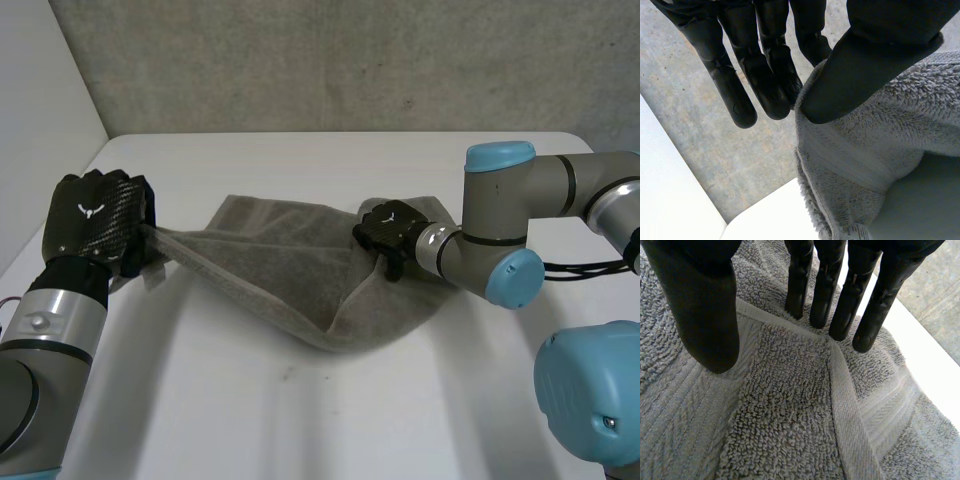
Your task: Fold the towel.
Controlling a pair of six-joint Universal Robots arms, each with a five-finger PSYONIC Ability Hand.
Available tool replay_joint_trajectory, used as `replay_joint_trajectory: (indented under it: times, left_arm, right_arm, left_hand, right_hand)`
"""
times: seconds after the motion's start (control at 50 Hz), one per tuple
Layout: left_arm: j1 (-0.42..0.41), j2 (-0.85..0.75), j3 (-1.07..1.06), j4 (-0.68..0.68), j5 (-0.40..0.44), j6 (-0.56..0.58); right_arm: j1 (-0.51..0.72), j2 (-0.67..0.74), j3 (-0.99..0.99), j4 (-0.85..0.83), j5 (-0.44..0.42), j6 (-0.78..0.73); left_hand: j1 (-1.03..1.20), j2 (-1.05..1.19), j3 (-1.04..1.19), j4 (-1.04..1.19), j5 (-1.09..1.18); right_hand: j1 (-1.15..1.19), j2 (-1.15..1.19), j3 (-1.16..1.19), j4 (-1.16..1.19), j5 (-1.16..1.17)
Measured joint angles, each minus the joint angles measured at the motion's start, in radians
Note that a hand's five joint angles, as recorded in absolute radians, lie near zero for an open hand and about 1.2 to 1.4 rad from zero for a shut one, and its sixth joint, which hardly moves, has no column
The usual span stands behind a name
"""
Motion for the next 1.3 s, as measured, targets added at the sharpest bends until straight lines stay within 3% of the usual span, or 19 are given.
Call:
replay_joint_trajectory:
  times: [0.1,0.24,0.76,0.86,0.88,0.92,1.0,1.16,1.3]
  left_arm:
    - [0.002,0.000,0.000,0.002,0.000,0.000]
    - [0.012,0.000,-0.003,0.006,0.000,0.000]
    - [0.024,-0.001,-0.009,0.009,0.000,0.000]
    - [0.024,-0.002,-0.009,0.009,0.000,0.000]
    - [0.024,-0.002,-0.009,0.009,0.000,0.000]
    - [0.024,-0.002,-0.009,0.009,0.000,0.000]
    - [0.027,-0.002,-0.009,0.009,0.000,0.000]
    - [0.040,0.000,-0.001,0.008,0.000,0.001]
    - [0.049,0.055,0.028,0.000,0.001,0.005]
  right_arm:
    - [0.000,-0.008,0.003,-0.003,0.005,0.001]
    - [-0.002,-0.023,0.010,-0.002,0.006,0.003]
    - [-0.014,-0.058,0.113,-0.010,-0.012,-0.004]
    - [-0.014,-0.058,0.123,-0.022,-0.012,-0.004]
    - [-0.014,-0.058,0.127,-0.026,-0.012,-0.004]
    - [-0.014,-0.060,0.131,-0.031,-0.011,-0.004]
    - [-0.014,-0.078,0.137,-0.035,-0.008,-0.001]
    - [-0.068,-0.257,0.215,-0.037,-0.012,0.019]
    - [-0.143,-0.567,0.390,-0.038,-0.014,0.031]
  left_hand:
    - [0.000,0.000,0.000,0.000,0.000]
    - [0.000,0.000,0.000,0.000,0.000]
    - [0.000,0.000,0.000,0.000,0.000]
    - [0.000,0.000,0.000,0.000,0.000]
    - [0.000,0.000,0.000,0.000,0.000]
    - [0.000,0.000,0.000,0.000,0.000]
    - [0.000,0.000,0.000,0.000,0.000]
    - [0.000,0.000,0.000,0.000,0.000]
    - [0.000,0.000,0.000,0.000,0.000]
  right_hand:
    - [0.125,0.127,0.122,0.126,0.118]
    - [-0.056,-0.039,-0.048,-0.040,-0.056]
    - [-0.029,-0.035,-0.041,-0.037,-0.026]
    - [0.236,0.231,0.232,0.237,0.224]
    - [0.416,0.418,0.404,0.413,0.416]
    - [0.545,0.565,0.568,0.576,0.579]
    - [0.584,0.588,0.619,0.625,0.611]
    - [0.584,0.588,0.619,0.625,0.611]
    - [0.584,0.595,0.619,0.625,0.611]
